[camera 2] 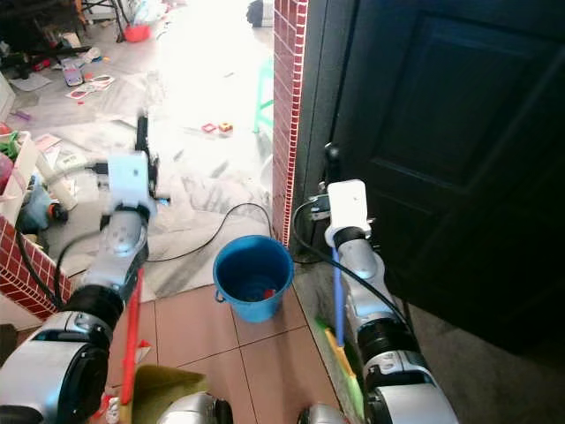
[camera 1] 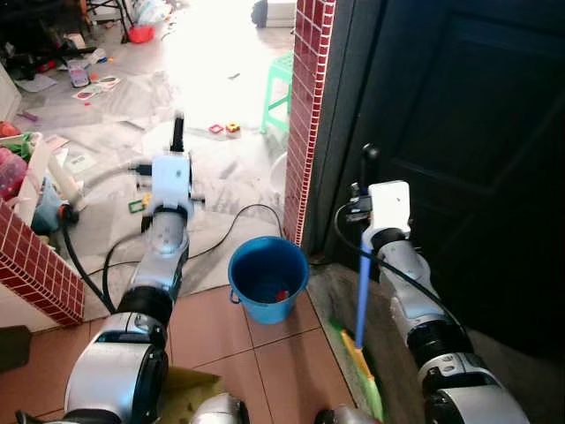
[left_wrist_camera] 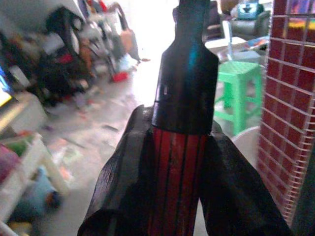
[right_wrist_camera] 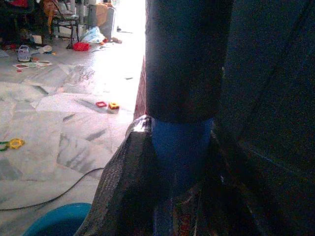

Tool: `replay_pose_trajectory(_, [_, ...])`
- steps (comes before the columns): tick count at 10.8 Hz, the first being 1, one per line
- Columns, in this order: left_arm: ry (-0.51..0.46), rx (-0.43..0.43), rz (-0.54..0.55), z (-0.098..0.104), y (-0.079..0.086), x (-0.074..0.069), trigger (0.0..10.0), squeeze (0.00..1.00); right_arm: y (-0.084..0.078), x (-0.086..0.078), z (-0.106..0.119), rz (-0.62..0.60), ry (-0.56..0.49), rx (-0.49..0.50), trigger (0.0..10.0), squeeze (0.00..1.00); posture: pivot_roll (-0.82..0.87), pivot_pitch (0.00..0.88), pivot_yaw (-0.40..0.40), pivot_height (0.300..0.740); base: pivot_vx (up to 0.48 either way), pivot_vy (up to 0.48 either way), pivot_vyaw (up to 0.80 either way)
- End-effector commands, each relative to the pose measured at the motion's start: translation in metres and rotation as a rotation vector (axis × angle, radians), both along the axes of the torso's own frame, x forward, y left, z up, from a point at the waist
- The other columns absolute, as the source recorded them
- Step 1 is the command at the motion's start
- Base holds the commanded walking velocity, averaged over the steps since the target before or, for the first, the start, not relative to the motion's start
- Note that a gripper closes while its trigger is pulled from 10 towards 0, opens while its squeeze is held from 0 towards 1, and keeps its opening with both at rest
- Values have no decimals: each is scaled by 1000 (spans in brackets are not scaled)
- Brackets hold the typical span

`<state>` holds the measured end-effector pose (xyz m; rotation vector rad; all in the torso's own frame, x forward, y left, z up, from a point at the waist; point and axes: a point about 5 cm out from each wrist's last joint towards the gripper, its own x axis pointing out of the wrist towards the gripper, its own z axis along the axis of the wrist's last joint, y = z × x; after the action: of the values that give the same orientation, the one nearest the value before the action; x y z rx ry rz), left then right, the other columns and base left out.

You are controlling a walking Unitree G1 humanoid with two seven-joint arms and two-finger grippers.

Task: Sweep floor

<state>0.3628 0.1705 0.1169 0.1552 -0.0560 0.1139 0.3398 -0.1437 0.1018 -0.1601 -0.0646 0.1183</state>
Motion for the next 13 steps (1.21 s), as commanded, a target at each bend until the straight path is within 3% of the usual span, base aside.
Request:
replay_pose_trajectory(1, [-97,-200,50,9,7,-2,10000,0,2,12,21,20,-65,26,10000,0,-31,0,12,740,0,0,0])
replay_pose_trajectory(3, [-73,-160,-5,3,12,-7,10000,0,4,23,36,69,-87,18,10000,0,-5,0,-8,740,0,0,0])
replay_pose_trajectory(5, [-76,-79,-42,-1,7,-16,10000,0,17,22,37,192,-57,43,10000,0,6,0,-16,740,0,0,0])
replay_pose_trajectory(6, [-136,-11,-135,8,0,-18,10000,0,23,18,36,275,-51,19,10000,0,9,0,-21,740,0,0,0])
replay_pose_trajectory(7, [-242,74,-185,31,2,-14,10000,0,27,15,36,339,-60,-18,10000,0,3,0,-13,740,0,0,0])
replay_pose_trajectory(9, [-296,71,-91,58,18,-2,10000,0,27,14,35,345,-35,25,10000,0,-1,0,8,740,0,0,0])
replay_pose_trajectory(10, [-330,120,-99,68,16,-2,10000,0,31,11,37,383,-34,30,10000,0,-5,0,15,740,0,0,0])
replay_pose_trajectory(12, [-300,51,-56,55,16,-9,10000,0,31,6,39,438,-35,-8,10000,0,-9,0,42,740,0,0,0])
replay_pose_trajectory(13, [-270,-15,-2,33,16,-23,10000,0,32,-2,36,476,-28,-27,10000,0,-21,0,37,740,0,0,0])
